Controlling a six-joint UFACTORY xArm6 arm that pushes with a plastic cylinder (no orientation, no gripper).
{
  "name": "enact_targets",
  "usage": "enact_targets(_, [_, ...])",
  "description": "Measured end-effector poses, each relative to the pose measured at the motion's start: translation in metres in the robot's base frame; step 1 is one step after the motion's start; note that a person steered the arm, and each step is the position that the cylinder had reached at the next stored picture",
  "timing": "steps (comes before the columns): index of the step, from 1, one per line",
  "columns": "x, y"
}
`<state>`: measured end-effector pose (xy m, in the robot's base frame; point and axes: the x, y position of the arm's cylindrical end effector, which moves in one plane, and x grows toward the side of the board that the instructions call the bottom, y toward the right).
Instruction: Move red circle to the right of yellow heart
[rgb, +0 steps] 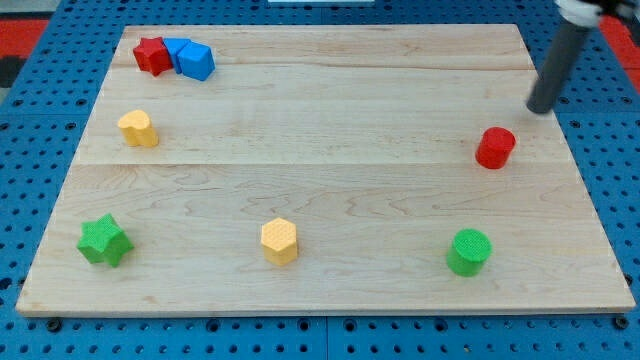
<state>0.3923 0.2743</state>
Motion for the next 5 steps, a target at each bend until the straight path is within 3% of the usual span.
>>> enact_targets(1, [0.020, -0.076])
enact_targets(2, [0.013, -0.199])
enact_targets(4, [0.031, -0.049])
enact_targets(5, [0.089, -0.119])
